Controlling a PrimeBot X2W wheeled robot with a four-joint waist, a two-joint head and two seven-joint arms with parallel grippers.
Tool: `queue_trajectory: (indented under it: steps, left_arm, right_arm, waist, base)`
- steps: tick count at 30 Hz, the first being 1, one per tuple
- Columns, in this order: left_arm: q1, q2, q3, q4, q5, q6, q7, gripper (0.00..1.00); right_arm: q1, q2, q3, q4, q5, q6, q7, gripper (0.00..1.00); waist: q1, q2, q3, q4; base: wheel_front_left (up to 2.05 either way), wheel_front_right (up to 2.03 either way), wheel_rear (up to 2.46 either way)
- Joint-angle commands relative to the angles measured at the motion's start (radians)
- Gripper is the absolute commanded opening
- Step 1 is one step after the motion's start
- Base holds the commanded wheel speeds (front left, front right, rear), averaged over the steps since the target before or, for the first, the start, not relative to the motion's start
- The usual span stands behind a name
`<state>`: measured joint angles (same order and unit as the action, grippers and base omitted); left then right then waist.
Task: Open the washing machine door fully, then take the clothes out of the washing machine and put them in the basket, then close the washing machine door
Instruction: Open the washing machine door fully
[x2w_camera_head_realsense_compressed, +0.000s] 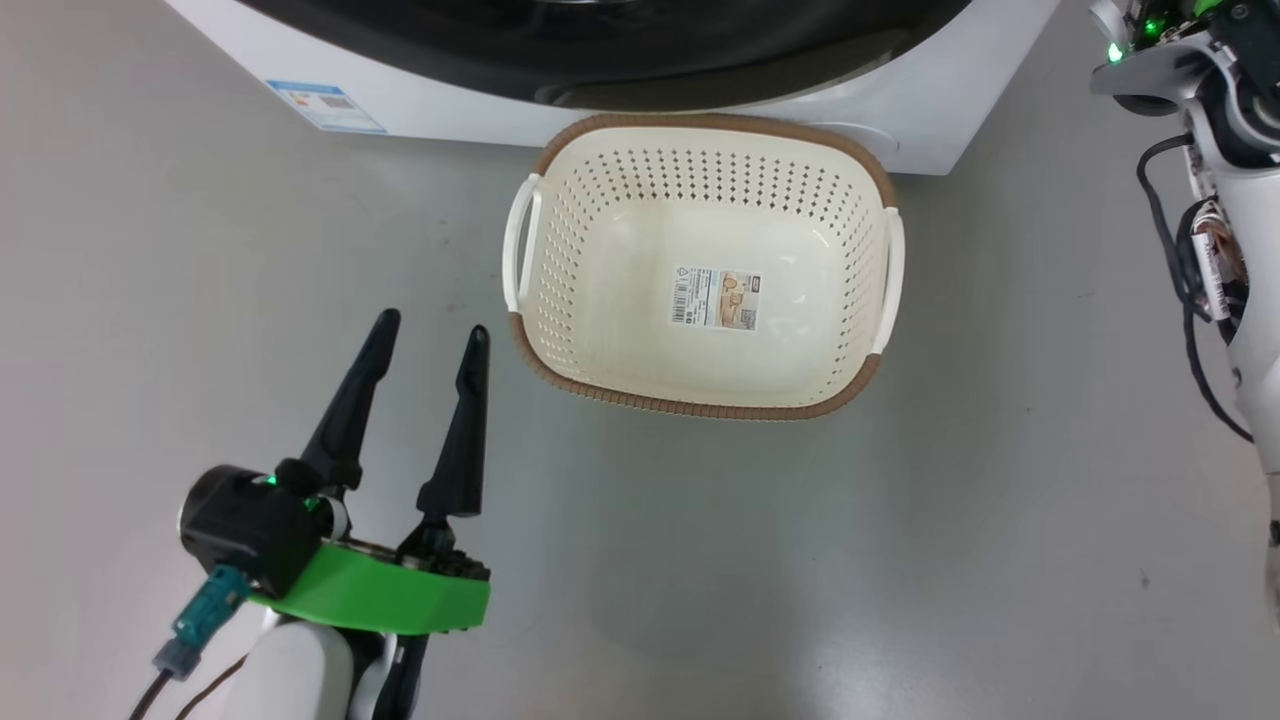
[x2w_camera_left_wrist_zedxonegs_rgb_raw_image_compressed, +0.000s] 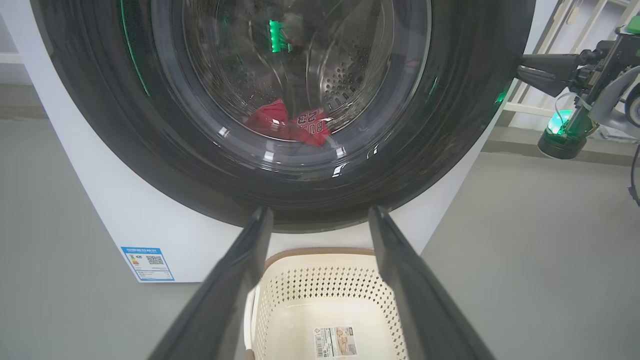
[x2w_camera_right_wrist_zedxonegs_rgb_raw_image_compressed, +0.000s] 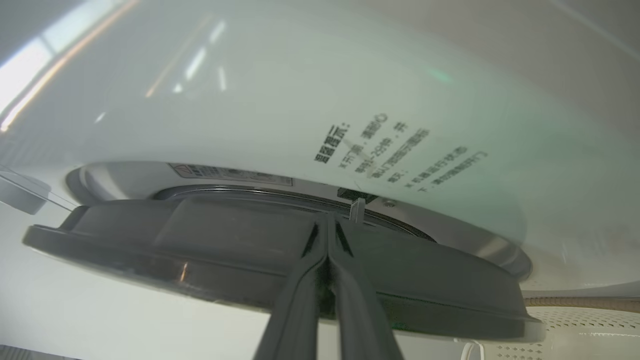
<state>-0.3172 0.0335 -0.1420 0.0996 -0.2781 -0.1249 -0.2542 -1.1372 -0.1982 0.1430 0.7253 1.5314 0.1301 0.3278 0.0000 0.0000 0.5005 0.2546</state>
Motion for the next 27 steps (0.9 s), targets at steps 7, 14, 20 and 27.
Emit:
queue_trajectory:
  steps: [7, 14, 20, 27]
  left_arm:
    - [-0.022, 0.017, 0.001, -0.006, -0.013, -0.006, -0.008, 1.00]
    - [-0.033, 0.017, -0.010, -0.001, -0.007, -0.006, -0.008, 1.00]
    - [-0.042, 0.017, -0.011, 0.006, 0.002, -0.006, -0.008, 1.00]
    - [-0.051, 0.017, -0.014, 0.013, 0.013, -0.006, -0.008, 1.00]
  right_arm:
    - [-0.061, 0.000, -0.006, -0.001, 0.029, 0.001, 0.035, 0.00]
    - [-0.075, -0.009, 0.005, 0.008, 0.035, 0.001, 0.081, 0.00]
    - [-0.062, -0.004, 0.008, 0.000, 0.050, 0.001, 0.123, 0.00]
    - [-0.028, -0.004, 0.014, -0.030, 0.062, 0.001, 0.172, 0.00]
  waist:
    - [0.0000, 0.0000, 0.012, 0.023]
    - [0.0000, 0.0000, 0.021, 0.033]
    - [0.0000, 0.0000, 0.015, 0.032]
    - [0.0000, 0.0000, -0.011, 0.024]
  base:
    - [0.00, 0.00, 0.00]
    - [0.00, 0.00, 0.00]
    - [0.00, 0.00, 0.00]
    - [0.00, 0.00, 0.00]
